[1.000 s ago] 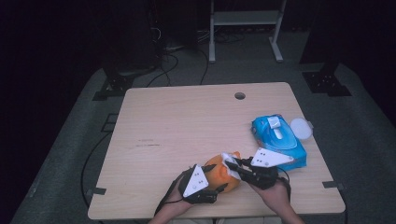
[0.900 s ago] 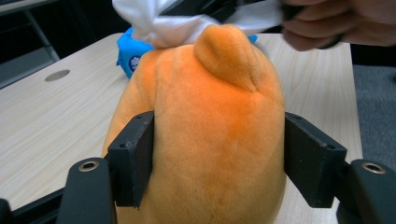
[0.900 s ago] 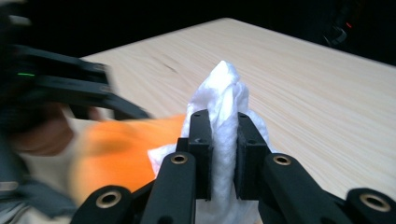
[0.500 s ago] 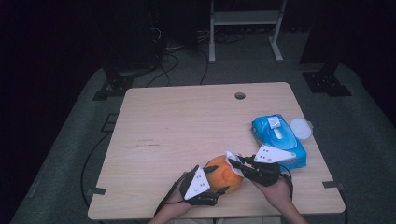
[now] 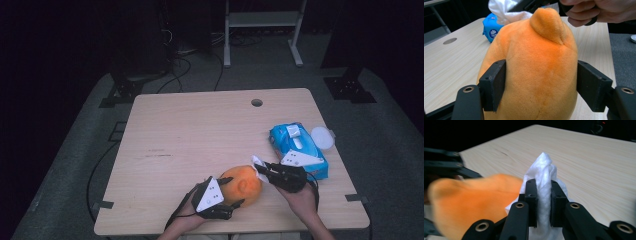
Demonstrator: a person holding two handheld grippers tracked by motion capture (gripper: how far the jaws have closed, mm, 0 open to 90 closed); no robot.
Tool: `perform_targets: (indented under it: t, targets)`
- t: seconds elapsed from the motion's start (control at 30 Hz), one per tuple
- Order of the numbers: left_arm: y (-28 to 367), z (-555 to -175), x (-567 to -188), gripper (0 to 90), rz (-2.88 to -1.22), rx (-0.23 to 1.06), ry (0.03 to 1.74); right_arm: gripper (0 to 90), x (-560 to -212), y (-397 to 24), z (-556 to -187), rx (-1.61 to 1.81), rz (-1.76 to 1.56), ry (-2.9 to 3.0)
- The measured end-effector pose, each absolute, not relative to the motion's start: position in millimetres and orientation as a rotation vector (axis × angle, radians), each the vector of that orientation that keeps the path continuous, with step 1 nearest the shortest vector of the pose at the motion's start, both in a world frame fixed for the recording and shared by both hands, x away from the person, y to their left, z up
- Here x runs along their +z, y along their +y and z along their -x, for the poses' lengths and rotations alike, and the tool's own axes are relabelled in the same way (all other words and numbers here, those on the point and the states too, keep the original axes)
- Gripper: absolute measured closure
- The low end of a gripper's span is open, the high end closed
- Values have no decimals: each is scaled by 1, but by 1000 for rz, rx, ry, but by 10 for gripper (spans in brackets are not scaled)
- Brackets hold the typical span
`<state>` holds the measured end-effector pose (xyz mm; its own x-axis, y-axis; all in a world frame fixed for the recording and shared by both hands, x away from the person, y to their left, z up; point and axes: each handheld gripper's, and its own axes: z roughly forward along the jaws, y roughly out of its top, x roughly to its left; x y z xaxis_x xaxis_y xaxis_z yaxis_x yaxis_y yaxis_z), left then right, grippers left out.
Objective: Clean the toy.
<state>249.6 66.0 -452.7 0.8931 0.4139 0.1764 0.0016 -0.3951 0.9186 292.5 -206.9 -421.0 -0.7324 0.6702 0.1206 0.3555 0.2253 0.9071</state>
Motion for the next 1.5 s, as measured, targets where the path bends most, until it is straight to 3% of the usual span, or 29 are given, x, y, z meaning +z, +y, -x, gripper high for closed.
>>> perform_targets:
  t: [0.3, 0.8, 1.03, 1.27, 1.4, 1.5]
  targets:
    - [70, -256, -454, 299, -1909, 404, 349, 790, -411, -194, -280, 1518, -857, 2221]
    - [70, -259, -454, 305, -1904, 402, 361, 789, -426, -202, -292, 1530, -997, 2184]
    - [73, -261, -455, 313, -1878, 388, 401, 789, -397, -169, -253, 1571, -727, 2231]
    - [71, -258, -438, 443, -1866, 391, 447, 789, -401, -182, -266, 1622, -852, 2196]
    - [76, -256, -430, 446, -1855, 290, 456, 788, -390, -180, -255, 1665, -775, 2178]
    - [78, -261, -438, 402, -1864, 276, 481, 789, -403, -180, -264, 1642, -832, 2215]
